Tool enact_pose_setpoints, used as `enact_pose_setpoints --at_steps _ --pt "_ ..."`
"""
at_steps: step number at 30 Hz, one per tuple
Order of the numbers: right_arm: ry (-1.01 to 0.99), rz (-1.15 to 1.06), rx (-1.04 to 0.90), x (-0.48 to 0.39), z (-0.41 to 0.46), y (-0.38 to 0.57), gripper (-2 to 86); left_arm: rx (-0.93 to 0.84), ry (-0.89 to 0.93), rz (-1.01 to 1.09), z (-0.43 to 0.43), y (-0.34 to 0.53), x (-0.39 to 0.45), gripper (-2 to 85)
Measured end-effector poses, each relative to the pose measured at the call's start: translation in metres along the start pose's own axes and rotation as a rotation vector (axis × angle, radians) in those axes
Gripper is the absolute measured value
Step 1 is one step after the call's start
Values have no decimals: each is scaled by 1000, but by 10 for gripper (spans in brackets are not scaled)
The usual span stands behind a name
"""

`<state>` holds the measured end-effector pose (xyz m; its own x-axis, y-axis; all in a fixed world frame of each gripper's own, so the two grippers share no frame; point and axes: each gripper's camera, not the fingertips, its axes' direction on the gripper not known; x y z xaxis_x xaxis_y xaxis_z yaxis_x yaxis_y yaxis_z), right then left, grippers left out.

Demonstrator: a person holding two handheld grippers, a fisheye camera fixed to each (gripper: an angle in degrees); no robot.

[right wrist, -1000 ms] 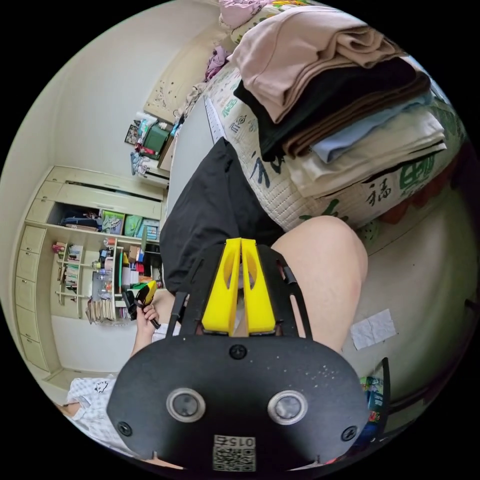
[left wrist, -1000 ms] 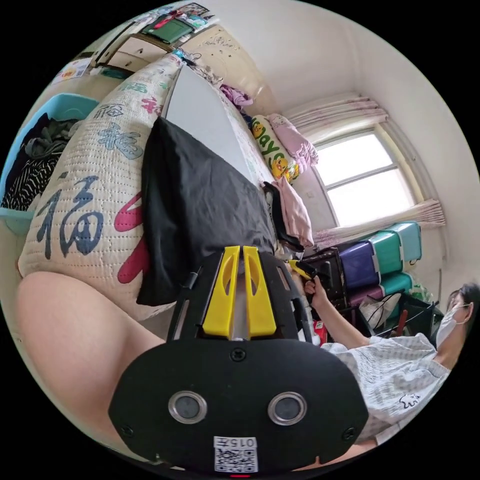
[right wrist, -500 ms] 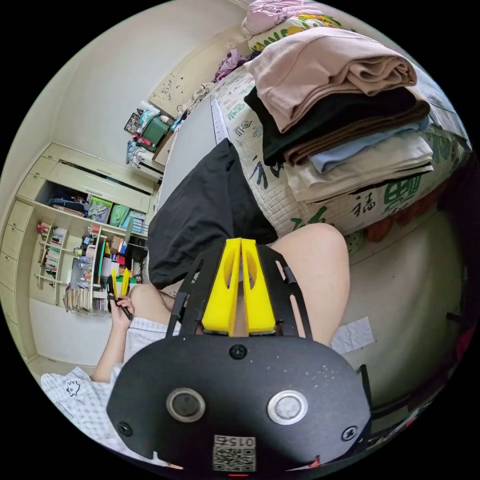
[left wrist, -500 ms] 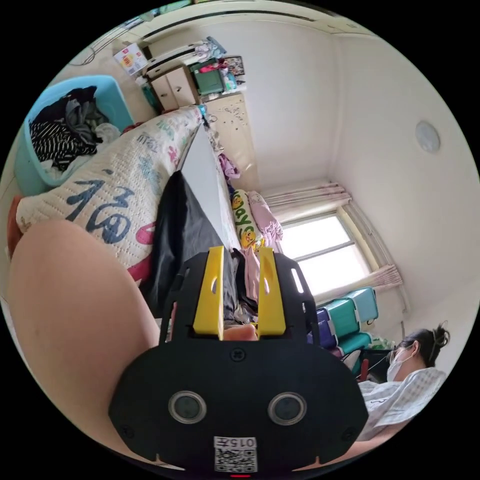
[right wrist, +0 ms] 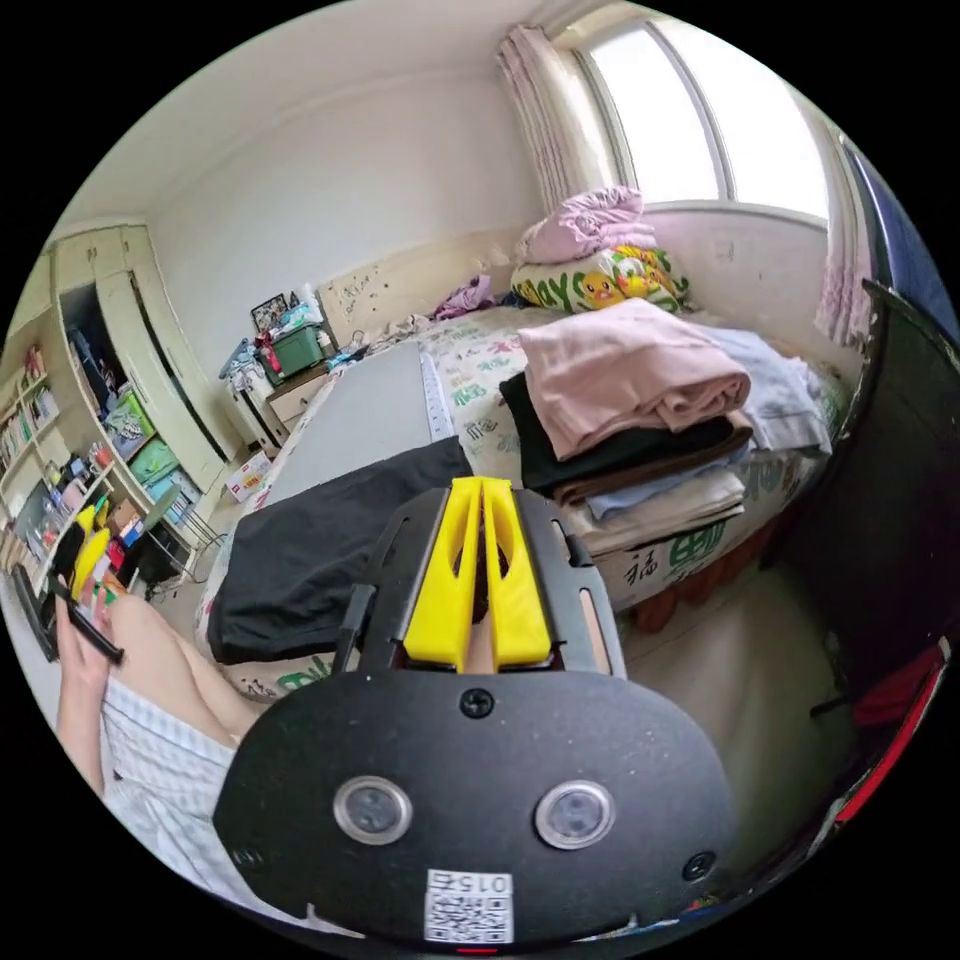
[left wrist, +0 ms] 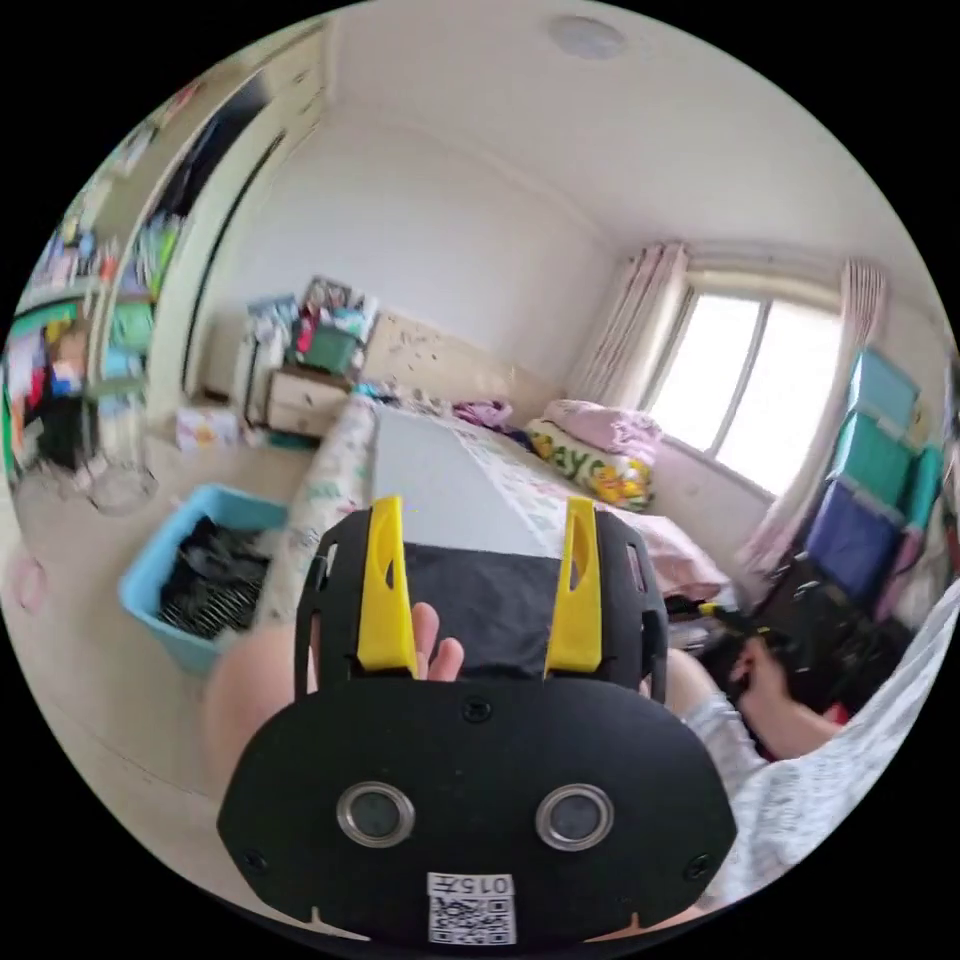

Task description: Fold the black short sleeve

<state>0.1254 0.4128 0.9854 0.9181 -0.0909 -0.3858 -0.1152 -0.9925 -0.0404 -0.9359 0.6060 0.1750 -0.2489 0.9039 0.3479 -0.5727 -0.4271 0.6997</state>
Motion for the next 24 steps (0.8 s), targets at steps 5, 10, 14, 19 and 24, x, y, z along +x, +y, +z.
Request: enact_pose_setpoints --at_steps 5,10,14,19,24 --pt "174 -116 203 -44 -49 14 34 178 -68 294 -10 16 66 284" --pt "109 -143 513 -75 -104 34 187 398 -13 284 -17 36 89 350" --pt "7 -187 633 -96 -126 41 250 456 -11 341 -25 48 103 363" --pt "-158 -220 633 -115 -137 43 316 429 -12 360 -29 67 104 388" --pt "-212 -278 580 -136 -126 43 328 340 -2 341 -25 82 99 406"
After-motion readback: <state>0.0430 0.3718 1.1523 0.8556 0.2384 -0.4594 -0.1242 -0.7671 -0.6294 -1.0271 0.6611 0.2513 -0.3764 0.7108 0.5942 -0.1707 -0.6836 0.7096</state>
